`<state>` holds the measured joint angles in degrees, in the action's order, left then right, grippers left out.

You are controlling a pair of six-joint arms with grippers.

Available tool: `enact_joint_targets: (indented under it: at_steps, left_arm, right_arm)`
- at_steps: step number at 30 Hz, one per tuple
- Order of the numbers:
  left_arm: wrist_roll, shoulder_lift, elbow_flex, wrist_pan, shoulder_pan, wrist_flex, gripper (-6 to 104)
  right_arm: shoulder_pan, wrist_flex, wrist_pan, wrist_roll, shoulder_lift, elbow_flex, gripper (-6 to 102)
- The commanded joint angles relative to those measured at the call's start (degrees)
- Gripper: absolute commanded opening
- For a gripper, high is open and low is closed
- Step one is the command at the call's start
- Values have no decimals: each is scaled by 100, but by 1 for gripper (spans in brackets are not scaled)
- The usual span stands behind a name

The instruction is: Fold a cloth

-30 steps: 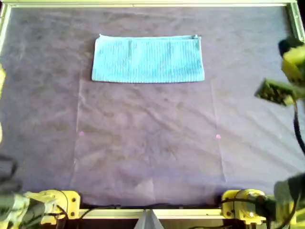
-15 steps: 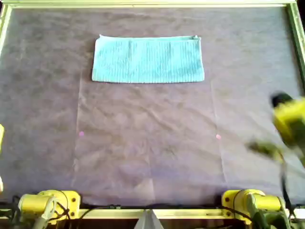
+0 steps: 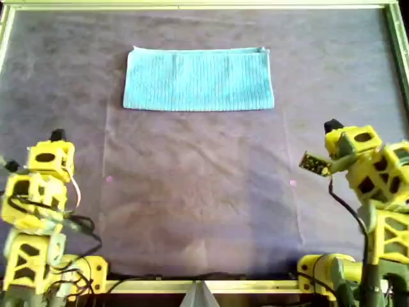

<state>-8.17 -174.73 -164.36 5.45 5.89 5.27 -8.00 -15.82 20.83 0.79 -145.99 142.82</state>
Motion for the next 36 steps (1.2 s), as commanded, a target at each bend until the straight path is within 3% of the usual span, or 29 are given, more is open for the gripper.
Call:
enact_joint_targets:
  at_steps: [1,5,10,13,26,28,33,36]
  left_arm:
    - [-70,-123,-554,0,-114,-1151,8]
    - [-70,-105,-844,-105,-114,-1362,8]
    - [-70,26,-844,-765,-123,-1362,8]
    - [-70,439,-844,-967,-123,-1362,8]
    - [-70,1424,-844,-984,-114,-1433,11]
    - [-70,1424,-844,-984,-114,-1450,19]
    - [-88,1441,-844,-984,-114,-1441,47]
    - [-88,1362,-844,-976,-141,-1441,51]
  right_arm:
    - [-9,1503,44,-9,-193,633,-2]
    - [26,2408,44,-9,-88,1389,-2]
    - [-18,3155,44,-9,-62,2250,-2]
    - [-26,3480,44,-9,-35,2584,-2]
    - [79,3595,62,79,352,3050,0]
    - [114,3595,141,88,378,3050,6]
    - [650,3542,44,9,387,2865,40]
    - [721,3595,44,0,211,2865,50]
